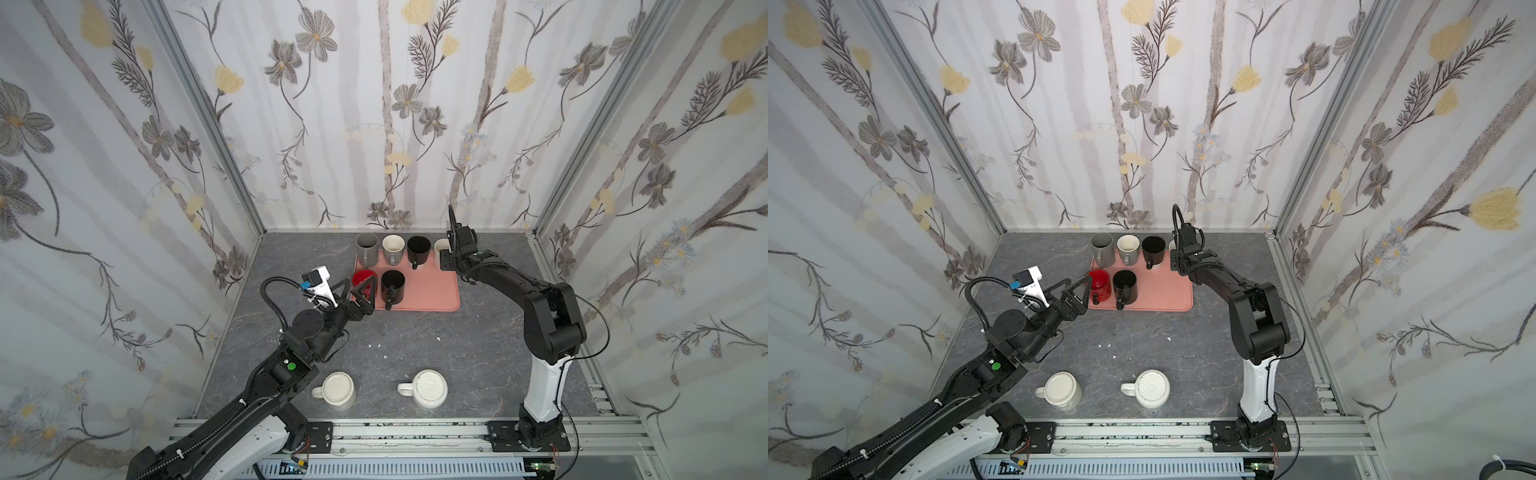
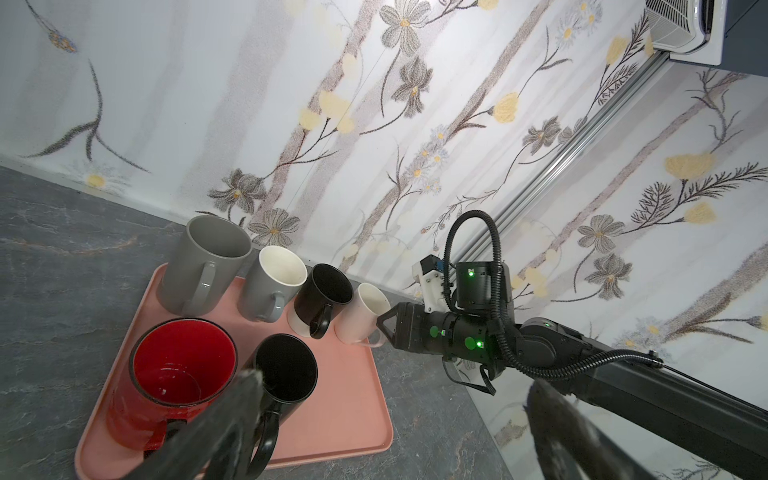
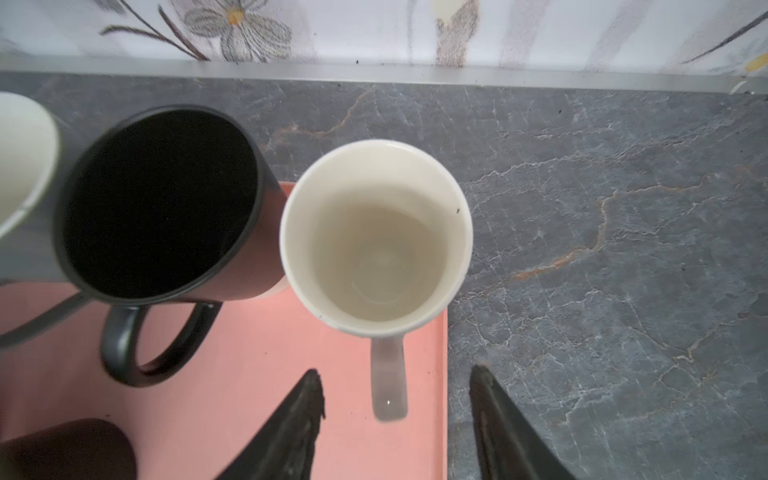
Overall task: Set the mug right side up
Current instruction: 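Release the pink mug on the tray and withdraw the right gripper, then move the right gripper down and grasp the upside-down white mug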
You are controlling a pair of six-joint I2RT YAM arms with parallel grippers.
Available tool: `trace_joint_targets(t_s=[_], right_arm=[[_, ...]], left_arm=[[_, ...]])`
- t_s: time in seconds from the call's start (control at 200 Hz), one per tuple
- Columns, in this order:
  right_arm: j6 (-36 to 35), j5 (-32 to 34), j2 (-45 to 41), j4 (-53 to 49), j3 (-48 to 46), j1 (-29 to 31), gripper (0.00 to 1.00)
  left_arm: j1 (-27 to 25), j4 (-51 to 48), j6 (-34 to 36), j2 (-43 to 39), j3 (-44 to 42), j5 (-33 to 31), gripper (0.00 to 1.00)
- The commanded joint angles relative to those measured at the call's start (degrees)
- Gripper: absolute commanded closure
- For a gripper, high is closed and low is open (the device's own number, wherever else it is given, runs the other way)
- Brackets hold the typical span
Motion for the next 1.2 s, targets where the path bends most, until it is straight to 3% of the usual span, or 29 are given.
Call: trace_joint_targets(t_s=[0.0, 0.395, 0.574, 0.824, 0.964, 1.194], right_arm=[[1.8, -1.9, -3.8, 3.4, -2.7, 0.7, 0.34], [5.1, -6.7, -24.2, 5.8, -19.8, 8.6, 0.19], [5.5, -9.3, -33.4, 1.1, -27.5, 13.4, 0.00], [5.8, -16.2, -46.7, -12.0, -33.9, 19.6, 0.00], [9.4, -20.9, -51.1, -19.1, -36.4, 24.2, 0.00], [14.6, -19.9, -52.9, -27.0, -38.0, 37.0, 0.00]], left_arm=[[0.1, 0.7, -0.1, -0.2, -0.1, -0.9, 0.00], [0.2, -1.8, 0.8, -0.8, 0.0, -0.4, 0.00], [0.3, -4.5, 1.2, -1.4, 0.2, 0.0, 0.00], [0.4, -5.5, 1.1, -1.4, 0.0, 0.3, 0.00], [0.5, -5.1, 0.6, -0.4, 0.0, 0.8, 0.00], [0.5, -4.8, 0.3, 0.4, 0.0, 1.0, 0.00]])
